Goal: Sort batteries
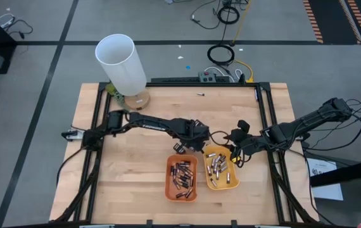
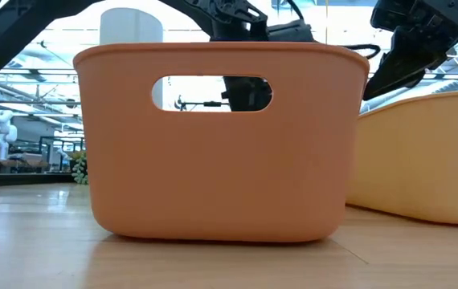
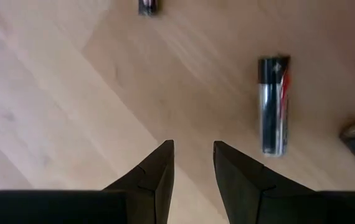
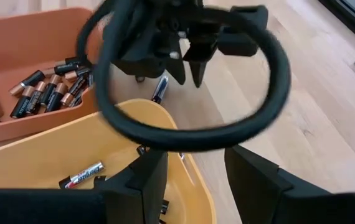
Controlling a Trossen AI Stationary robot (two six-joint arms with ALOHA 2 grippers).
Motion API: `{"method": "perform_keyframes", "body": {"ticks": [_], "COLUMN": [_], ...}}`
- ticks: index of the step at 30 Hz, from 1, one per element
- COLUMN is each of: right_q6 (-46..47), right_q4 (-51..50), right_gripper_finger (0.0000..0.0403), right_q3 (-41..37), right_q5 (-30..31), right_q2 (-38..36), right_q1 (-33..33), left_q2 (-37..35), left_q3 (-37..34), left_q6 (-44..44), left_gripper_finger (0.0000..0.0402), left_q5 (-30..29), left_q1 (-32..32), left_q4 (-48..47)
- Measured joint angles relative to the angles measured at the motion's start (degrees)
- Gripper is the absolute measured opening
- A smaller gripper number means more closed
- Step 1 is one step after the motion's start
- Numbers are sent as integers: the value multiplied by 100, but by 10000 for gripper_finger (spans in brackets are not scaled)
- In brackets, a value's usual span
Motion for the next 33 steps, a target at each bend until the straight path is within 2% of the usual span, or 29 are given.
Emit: {"method": "perform_keyframes", "body": {"ticks": [11, 18, 25, 33], "right_q6": [3, 46, 46, 42], "right_q4": [37, 35, 35, 35], "right_gripper_finger": [150, 150, 150, 150], "right_q3": [0, 0, 0, 0], "right_q5": [-10, -10, -10, -8], "right_q2": [1, 1, 1, 1], "right_q1": [-2, -2, -2, -2], "left_q2": [-3, -3, -3, -3], "left_q3": [0, 1, 0, 0], "left_q6": [-458, -829, -1396, -1605], "left_gripper_finger": [122, 122, 122, 122], "left_q5": [-66, -83, 792, 1023], "left_q1": [-511, -516, -524, -545], "left_q4": [-115, -192, -600, -606]}}
